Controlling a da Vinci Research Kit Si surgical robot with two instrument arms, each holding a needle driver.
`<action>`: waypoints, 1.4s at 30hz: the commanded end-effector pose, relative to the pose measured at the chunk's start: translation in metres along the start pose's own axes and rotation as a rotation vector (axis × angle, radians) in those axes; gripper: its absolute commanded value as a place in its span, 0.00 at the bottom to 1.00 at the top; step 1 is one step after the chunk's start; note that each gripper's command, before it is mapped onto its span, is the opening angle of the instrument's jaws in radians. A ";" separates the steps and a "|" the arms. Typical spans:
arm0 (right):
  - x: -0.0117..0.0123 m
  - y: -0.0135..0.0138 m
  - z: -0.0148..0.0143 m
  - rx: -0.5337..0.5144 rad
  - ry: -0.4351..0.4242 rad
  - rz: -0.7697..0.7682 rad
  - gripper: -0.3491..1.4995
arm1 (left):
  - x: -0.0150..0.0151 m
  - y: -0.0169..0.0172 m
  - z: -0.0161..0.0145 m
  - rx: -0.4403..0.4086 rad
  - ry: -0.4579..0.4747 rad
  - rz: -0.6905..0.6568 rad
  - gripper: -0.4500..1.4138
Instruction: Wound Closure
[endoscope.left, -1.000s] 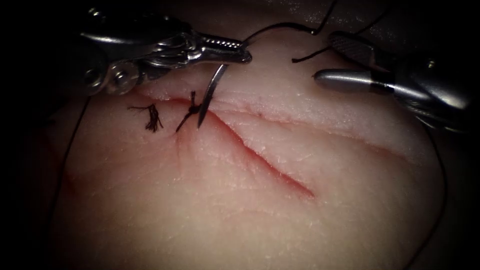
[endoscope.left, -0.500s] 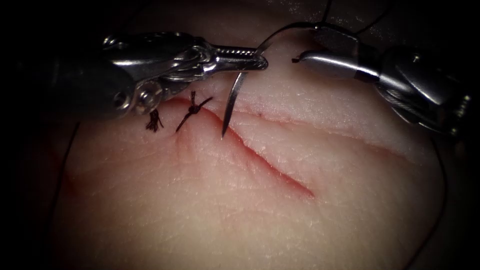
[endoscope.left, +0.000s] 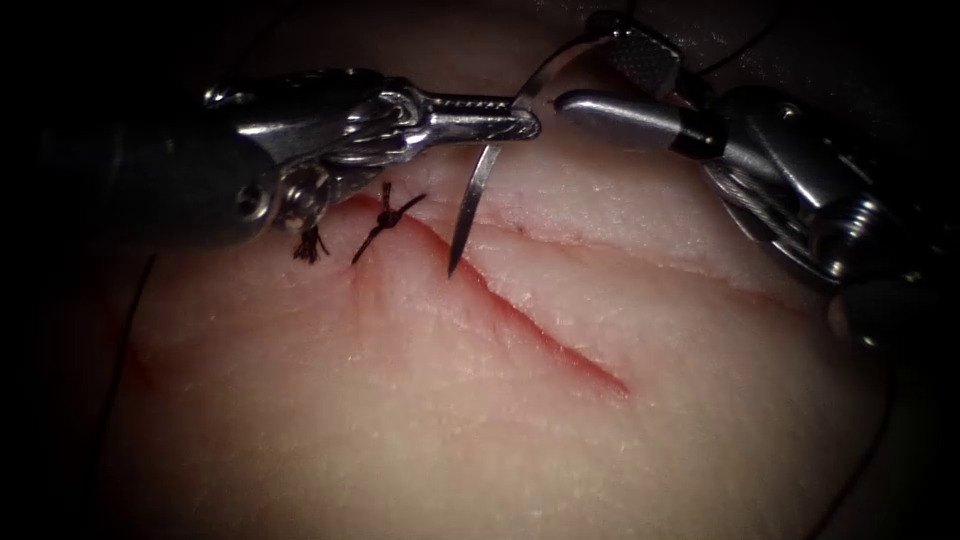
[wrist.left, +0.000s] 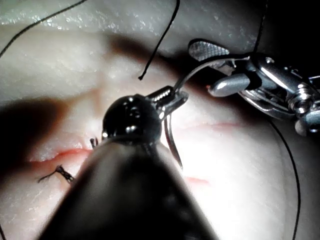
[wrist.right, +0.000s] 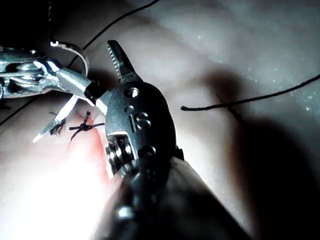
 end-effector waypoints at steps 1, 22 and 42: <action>-0.0003 -0.0002 0.0015 0.006 0.008 -0.001 0.73 | -0.0004 -0.0004 0.0005 -0.005 0.000 0.000 0.00; -0.0010 -0.0003 0.0023 -0.010 0.017 -0.007 0.00 | -0.0006 0.0001 0.0010 -0.033 -0.010 -0.014 0.00; -0.0010 -0.0003 0.0003 -0.026 -0.102 -0.282 0.00 | 0.0009 0.0015 -0.0025 0.216 -0.280 0.031 0.83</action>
